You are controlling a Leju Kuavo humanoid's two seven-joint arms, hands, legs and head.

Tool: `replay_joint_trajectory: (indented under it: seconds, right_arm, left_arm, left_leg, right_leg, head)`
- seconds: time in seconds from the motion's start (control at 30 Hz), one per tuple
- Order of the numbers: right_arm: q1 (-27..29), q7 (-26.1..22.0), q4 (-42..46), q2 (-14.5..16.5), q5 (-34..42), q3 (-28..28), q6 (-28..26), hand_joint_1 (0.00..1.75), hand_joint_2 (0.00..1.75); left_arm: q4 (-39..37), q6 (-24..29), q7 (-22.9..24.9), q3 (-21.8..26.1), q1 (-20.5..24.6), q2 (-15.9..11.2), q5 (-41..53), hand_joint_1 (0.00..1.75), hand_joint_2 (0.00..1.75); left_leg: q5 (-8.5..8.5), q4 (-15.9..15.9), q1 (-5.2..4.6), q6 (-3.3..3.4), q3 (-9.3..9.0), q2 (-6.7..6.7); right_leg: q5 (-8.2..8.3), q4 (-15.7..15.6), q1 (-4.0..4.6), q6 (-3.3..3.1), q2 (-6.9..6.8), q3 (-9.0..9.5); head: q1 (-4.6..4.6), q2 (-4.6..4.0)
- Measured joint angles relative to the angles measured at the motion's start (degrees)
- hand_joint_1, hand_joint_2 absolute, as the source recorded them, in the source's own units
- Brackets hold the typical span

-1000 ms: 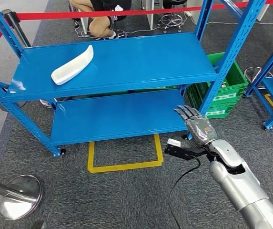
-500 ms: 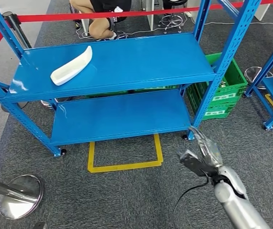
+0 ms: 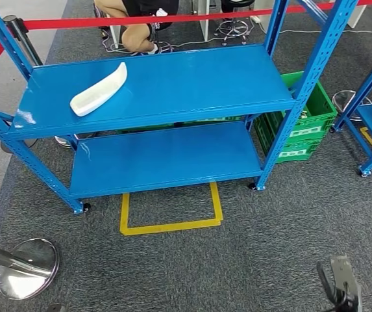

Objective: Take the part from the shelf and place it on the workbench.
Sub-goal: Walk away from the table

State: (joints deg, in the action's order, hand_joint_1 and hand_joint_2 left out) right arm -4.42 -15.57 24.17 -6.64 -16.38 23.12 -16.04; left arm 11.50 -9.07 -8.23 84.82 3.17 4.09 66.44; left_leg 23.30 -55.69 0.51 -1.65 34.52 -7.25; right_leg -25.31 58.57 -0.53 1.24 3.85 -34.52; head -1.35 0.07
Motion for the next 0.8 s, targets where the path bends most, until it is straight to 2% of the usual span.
replay_joint_trajectory:
  seconds: [0.1, 0.23, 0.4, 0.6, 0.7, 0.73, 0.8]
  right_arm:
    - [3.0, 10.0, -5.5, 2.4, -1.7, 3.1, -1.8, 0.00, 1.75]
    - [4.2, 18.2, -9.4, 6.5, -2.6, 4.3, -0.3, 0.00, 1.75]
    - [4.5, 20.2, -11.3, 10.8, -0.7, 6.3, 1.5, 0.00, 1.75]
    - [4.5, 20.4, -12.1, 12.2, -0.5, 7.5, 1.6, 0.00, 1.75]
    - [4.5, 20.4, -12.2, 12.5, -0.4, 7.9, 1.6, 0.00, 0.44]
    - [4.5, 20.5, -12.3, 12.5, -0.3, 8.0, 1.6, 0.00, 0.44]
    - [4.5, 20.7, -12.4, 12.6, -1.2, 8.2, 2.2, 0.00, 1.31]
  left_arm:
    - [0.0, 1.6, 0.6, 0.0, 0.0, 0.1, 0.4, 0.00, 1.75]
    - [0.0, 3.1, 1.6, 0.1, 0.3, 0.3, -0.4, 0.00, 1.75]
    - [0.0, 3.2, 1.7, 0.8, 0.3, 0.5, -1.2, 0.00, 1.75]
    - [0.0, 3.1, 1.7, 1.0, 0.3, 0.7, -1.2, 0.00, 1.75]
    - [0.0, 3.0, 1.8, 1.0, 0.3, 0.7, -1.2, 0.00, 1.75]
    - [0.0, 2.8, 2.0, 1.0, 0.3, 0.7, -1.0, 0.00, 1.75]
    - [0.0, 2.1, 2.9, 0.9, 0.2, 0.7, 0.7, 0.00, 1.75]
  left_leg:
    - [0.07, 0.0, 0.00, -0.01, -0.01, 0.07]
    - [0.16, 0.0, 0.05, -0.07, -0.08, 0.45]
    - [0.11, 0.0, 0.08, -0.17, -0.11, 0.46]
    - [0.07, 0.0, 0.01, -0.17, -0.12, 0.46]
    - [0.07, 0.0, -0.01, -0.16, -0.12, 0.46]
    - [0.07, 0.0, -0.01, -0.16, -0.12, 0.46]
    - [0.07, 0.0, -0.01, -0.16, -0.12, 0.46]
  right_leg:
    - [-0.03, 0.0, 0.02, 0.00, 0.13, -0.01]
    - [0.01, 0.0, 0.11, -0.08, 0.50, -0.09]
    - [0.04, 0.0, 0.16, -0.11, 0.50, -0.05]
    - [0.08, 0.0, 0.04, -0.10, 0.50, -0.01]
    - [0.10, 0.0, 0.01, -0.07, 0.50, -0.01]
    - [0.10, 0.0, 0.01, -0.07, 0.50, -0.01]
    - [0.11, 0.0, 0.01, -0.07, 0.50, -0.01]
  head:
    - [0.00, 0.00]
    - [-0.03, 0.00]
    - [-0.02, 0.00]
    - [-0.01, 0.00]
    - [-0.01, 0.00]
    - [-0.02, 0.00]
    - [-0.02, 0.00]
